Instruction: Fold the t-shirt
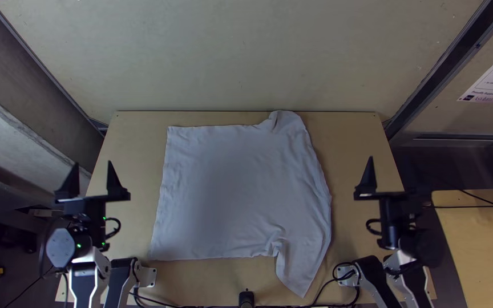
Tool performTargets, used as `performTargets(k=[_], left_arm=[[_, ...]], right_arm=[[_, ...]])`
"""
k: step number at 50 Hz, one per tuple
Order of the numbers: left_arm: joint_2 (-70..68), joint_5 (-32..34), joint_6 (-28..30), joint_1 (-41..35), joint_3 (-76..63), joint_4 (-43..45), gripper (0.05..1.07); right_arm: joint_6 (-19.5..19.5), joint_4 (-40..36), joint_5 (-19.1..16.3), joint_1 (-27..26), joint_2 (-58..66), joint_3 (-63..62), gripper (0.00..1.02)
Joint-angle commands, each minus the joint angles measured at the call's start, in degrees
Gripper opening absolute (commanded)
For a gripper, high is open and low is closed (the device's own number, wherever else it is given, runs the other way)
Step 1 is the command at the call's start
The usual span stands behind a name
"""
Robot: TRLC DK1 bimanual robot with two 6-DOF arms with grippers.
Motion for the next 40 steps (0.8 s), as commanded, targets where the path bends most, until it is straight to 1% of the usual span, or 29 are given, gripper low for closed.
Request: performTargets(k=[1, 10, 19, 22, 27, 31, 35, 37, 40], left_arm=[[7.8, -0.7, -1.8, -0.2, 8.3, 1.6, 1.02], [19.7, -1.0, -3.5, -0.2, 21.2, 1.5, 1.02], [31.8, -2.9, -3.7, -1.5, 34.0, -2.8, 1.02], [35.8, -3.0, -3.7, -2.2, 38.8, -6.3, 1.02], [42.5, -4.0, -3.7, -3.9, 46.7, -12.6, 1.02], [47.5, -4.0, -3.9, -4.7, 51.8, -15.2, 1.02], [51.8, -4.0, -4.0, -5.2, 55.0, -15.9, 1.02], [54.2, -4.0, -4.8, -5.2, 56.9, -17.6, 1.02], [58.0, -4.0, -5.8, -5.5, 60.4, -20.8, 1.02]], right_arm=[[-1.0, 1.3, 0.1, -1.0, 8.6, 9.1, 0.99], [-1.2, 1.2, 0.1, -2.8, 22.3, 23.0, 0.99], [-1.3, 0.3, 0.1, -3.2, 34.2, 34.7, 0.99], [-1.4, -0.2, 0.1, -3.6, 38.1, 38.3, 0.99], [-1.5, -4.1, 0.1, -3.6, 44.9, 45.2, 0.99], [-1.4, -9.7, 0.2, -3.2, 50.7, 51.8, 0.99], [0.0, -17.2, 0.2, -3.0, 56.5, 58.9, 0.99], [0.9, -20.9, 0.2, -3.0, 59.7, 62.3, 0.99], [1.6, -24.4, 0.2, -3.1, 63.6, 66.3, 0.99]])
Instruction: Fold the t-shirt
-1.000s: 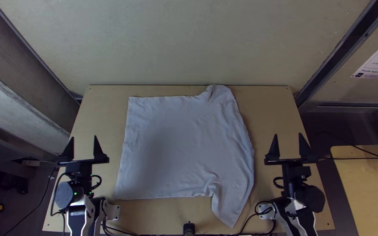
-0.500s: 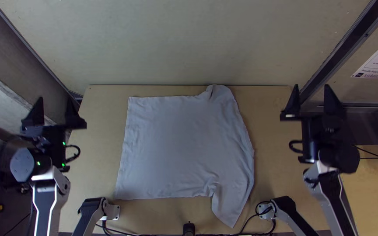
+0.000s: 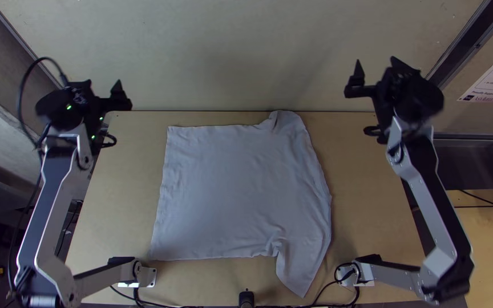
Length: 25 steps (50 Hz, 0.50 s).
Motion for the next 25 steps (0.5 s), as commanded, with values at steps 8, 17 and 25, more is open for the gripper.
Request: performTargets(k=[8, 17, 25], left_arm=[[16.8, -0.2, -5.8, -0.6, 18.9, -16.8, 1.02], [26.7, -0.3, -7.1, -0.3, 25.9, -21.9, 1.03], [32.5, -0.1, -7.5, -0.5, 27.7, -23.7, 1.03]], right_arm=[[2.6, -5.3, 0.3, -0.1, 12.7, 9.9, 0.99], [7.9, -13.4, 0.4, -0.3, 21.8, 17.0, 0.99], [11.3, -25.4, 0.3, 0.2, 30.4, 25.0, 0.99]])
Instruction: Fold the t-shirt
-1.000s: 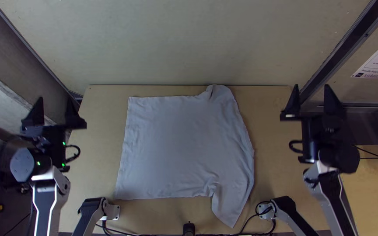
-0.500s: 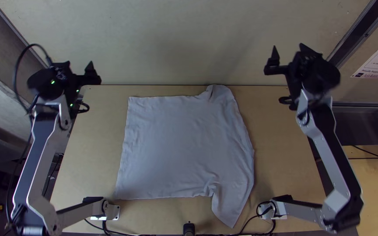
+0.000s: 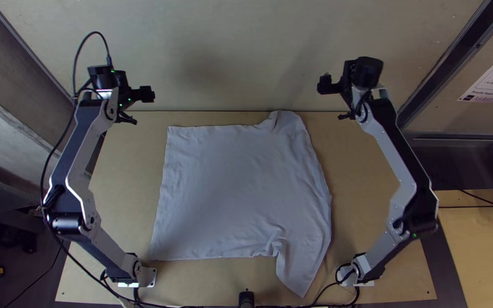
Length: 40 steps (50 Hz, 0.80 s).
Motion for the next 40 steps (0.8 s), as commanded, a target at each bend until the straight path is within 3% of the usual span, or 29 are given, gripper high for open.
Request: performTargets(k=[1, 11, 20, 33, 40], left_arm=[[3.4, 0.0, -1.4, -0.2, 2.3, -1.4, 1.03], [9.2, 0.0, -1.6, -0.4, 3.2, -3.0, 1.01], [14.4, 0.1, -1.8, -0.9, 5.7, -8.2, 1.01], [22.2, 1.0, -4.6, -0.9, 11.0, -13.3, 1.02], [26.6, 2.2, -4.3, -1.0, 14.4, -17.3, 1.02]], right_arm=[[2.9, -8.4, 0.3, 0.5, 6.0, 6.5, 0.99], [5.4, -22.2, 0.2, 1.5, 16.5, 17.0, 0.99], [6.4, -22.4, -2.0, 2.0, 19.8, 19.4, 0.99], [10.9, -25.9, -2.1, 1.9, 26.0, 27.2, 0.99], [11.4, -25.7, -2.1, 2.1, 27.4, 27.8, 0.99]])
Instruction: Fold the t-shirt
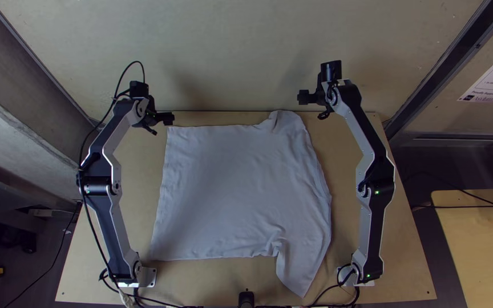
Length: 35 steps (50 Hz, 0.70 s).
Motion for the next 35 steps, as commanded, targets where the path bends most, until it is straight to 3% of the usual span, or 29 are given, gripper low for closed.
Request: performTargets(k=[1, 25, 28, 33, 35], left_arm=[[3.7, 0.7, -1.0, -0.2, 3.9, -3.2, 1.02], [12.7, -3.7, 1.1, -2.5, 10.0, -4.4, 1.0], [13.0, -5.0, 1.5, -3.1, 10.0, -5.3, 0.81], [12.9, -4.9, 2.2, -3.7, 9.6, -5.5, 0.22], [12.8, -4.9, 2.6, -4.0, 9.4, -5.5, 0.07]], right_arm=[[2.0, -0.5, -0.5, 0.5, 2.5, 1.3, 0.99], [4.5, -0.7, -0.4, 0.4, 5.4, 1.6, 0.99], [4.6, -0.7, -0.4, 0.4, 5.7, 1.6, 0.99], [5.0, 0.1, -0.4, 0.4, 6.7, 1.9, 0.99], [5.0, 0.5, -0.4, 0.4, 7.3, 2.1, 0.99]])
